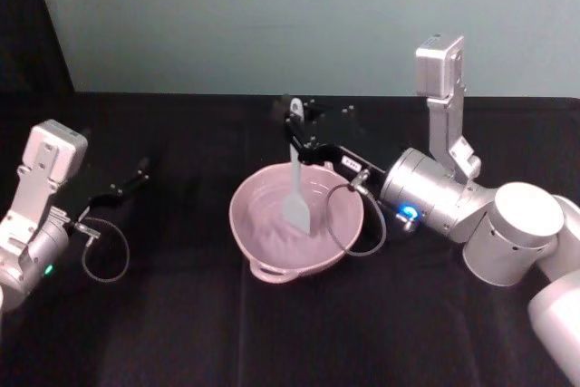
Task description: Use the one hand to pick up the spoon and stir the clear water in the bowl.
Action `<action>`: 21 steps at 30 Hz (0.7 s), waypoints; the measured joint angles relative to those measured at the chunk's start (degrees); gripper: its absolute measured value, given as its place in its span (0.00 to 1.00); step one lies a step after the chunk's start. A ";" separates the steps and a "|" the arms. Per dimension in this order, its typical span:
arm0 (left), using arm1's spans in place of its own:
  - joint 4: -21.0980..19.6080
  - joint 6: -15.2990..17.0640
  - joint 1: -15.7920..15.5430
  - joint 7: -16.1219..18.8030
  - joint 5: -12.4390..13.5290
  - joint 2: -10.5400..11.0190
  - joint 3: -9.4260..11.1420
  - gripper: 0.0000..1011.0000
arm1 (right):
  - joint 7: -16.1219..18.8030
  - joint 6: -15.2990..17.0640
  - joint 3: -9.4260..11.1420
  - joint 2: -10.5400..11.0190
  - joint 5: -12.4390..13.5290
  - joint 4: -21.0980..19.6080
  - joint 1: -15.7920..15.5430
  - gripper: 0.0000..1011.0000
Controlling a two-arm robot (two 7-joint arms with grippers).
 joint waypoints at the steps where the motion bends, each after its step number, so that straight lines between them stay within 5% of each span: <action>1: 0.00 0.00 0.00 0.00 0.00 0.00 0.00 1.00 | 0.22 0.01 -0.19 -0.14 0.10 0.08 0.08 0.11; 21: 0.00 0.00 0.00 0.00 0.00 0.00 0.00 1.00 | 2.03 -1.68 -1.98 -5.50 0.41 12.47 8.54 0.11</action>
